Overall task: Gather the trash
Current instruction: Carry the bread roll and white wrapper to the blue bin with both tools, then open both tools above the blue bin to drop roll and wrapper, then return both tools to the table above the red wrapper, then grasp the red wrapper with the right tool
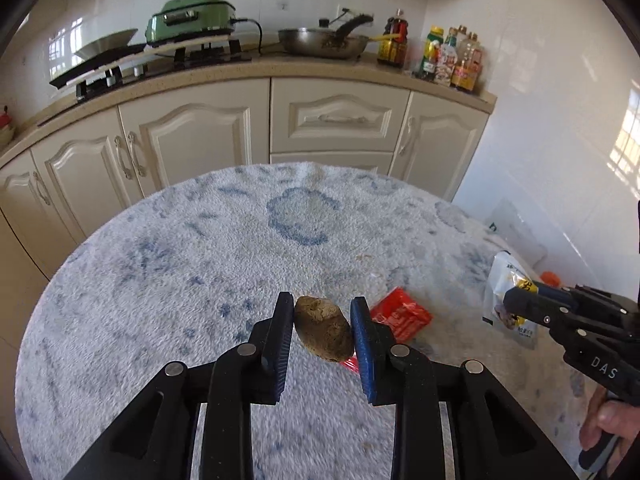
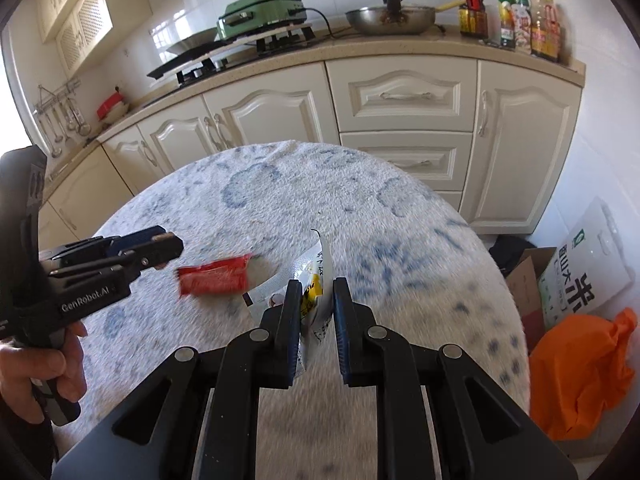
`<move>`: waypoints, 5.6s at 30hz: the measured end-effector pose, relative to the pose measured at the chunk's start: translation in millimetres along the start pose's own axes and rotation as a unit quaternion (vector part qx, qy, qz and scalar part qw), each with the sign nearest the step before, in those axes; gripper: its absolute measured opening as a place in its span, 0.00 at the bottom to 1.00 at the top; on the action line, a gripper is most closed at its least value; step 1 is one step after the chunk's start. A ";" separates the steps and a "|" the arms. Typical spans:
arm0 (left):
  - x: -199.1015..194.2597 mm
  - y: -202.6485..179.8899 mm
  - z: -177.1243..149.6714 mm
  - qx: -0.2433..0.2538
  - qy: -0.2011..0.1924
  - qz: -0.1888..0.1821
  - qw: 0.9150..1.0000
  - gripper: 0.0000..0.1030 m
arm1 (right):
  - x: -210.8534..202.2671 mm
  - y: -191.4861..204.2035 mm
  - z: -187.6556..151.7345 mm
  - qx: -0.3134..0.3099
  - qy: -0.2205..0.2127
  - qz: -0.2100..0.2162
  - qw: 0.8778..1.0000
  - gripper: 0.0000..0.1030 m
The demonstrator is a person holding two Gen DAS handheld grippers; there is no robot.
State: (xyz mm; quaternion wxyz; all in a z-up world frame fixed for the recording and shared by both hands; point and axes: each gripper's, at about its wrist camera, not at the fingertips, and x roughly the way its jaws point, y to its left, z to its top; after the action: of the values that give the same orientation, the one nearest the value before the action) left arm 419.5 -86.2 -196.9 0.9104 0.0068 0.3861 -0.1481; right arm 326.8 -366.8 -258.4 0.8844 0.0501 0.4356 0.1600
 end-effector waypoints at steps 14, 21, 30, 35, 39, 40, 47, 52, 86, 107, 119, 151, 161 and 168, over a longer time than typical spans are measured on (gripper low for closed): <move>-134.9 -63.7 -34.8 0.038 -0.116 -0.037 0.992 0.24 | -109.6 7.0 -23.7 -0.016 -0.063 -0.022 0.998 0.15; -180.9 -119.3 -50.7 0.066 -0.134 -0.084 0.985 0.24 | -178.8 -16.7 -48.8 -0.002 -0.097 -0.041 0.994 0.15; -187.5 -207.7 -58.4 0.107 -0.117 -0.174 0.972 0.24 | -265.7 -82.8 -94.0 0.054 -0.126 -0.123 0.983 0.15; -178.7 -258.4 -66.9 0.136 -0.092 -0.217 0.962 0.24 | -300.0 -122.6 -121.1 0.092 -0.130 -0.160 0.974 0.15; -163.8 -299.0 -74.4 0.157 -0.059 -0.247 0.954 0.24 | -316.4 -154.1 -143.4 0.121 -0.127 -0.183 0.967 0.15; -160.1 -307.2 -76.5 0.161 -0.052 -0.252 0.953 0.24 | -317.6 -161.1 -149.0 0.128 -0.125 -0.186 0.966 0.15; -114.1 -374.4 -89.3 0.191 0.019 -0.273 0.943 0.24 | -299.5 -217.4 -192.3 0.195 -0.091 -0.185 0.959 0.15; -61.2 -418.1 -115.4 0.199 0.094 -0.275 0.936 0.24 | -265.0 -256.1 -222.5 0.240 -0.056 -0.177 0.953 0.15; -2.3 -448.6 -92.2 0.191 0.112 -0.204 0.954 0.99 | -201.3 -336.7 -297.6 0.382 -0.013 -0.188 0.905 1.00; -184.3 -202.5 -67.6 0.084 -0.061 -0.120 0.987 0.99 | -215.0 -140.0 -107.9 0.141 -0.084 -0.152 0.975 1.00; -257.6 -43.9 -101.1 0.020 -0.112 0.012 0.993 0.99 | -117.5 11.2 -39.0 -0.001 -0.052 -0.053 0.997 1.00; -133.0 70.8 -80.4 -0.095 -0.037 0.050 0.994 0.99 | 100.4 84.2 23.6 -0.204 0.078 0.047 0.975 0.76; -122.2 64.1 -78.6 -0.091 -0.029 0.040 0.995 0.99 | 79.7 86.2 9.1 -0.184 0.068 0.050 0.979 0.28; -131.5 49.9 -87.4 -0.085 -0.038 0.038 0.995 0.99 | 61.2 79.6 -1.4 -0.148 0.064 0.055 0.985 0.09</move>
State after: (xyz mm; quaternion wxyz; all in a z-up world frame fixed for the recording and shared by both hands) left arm 285.4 7.3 -170.6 0.9268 -0.0619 0.3615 -0.0801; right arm 341.5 -271.7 -287.2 0.8424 -0.0676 0.4592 0.2737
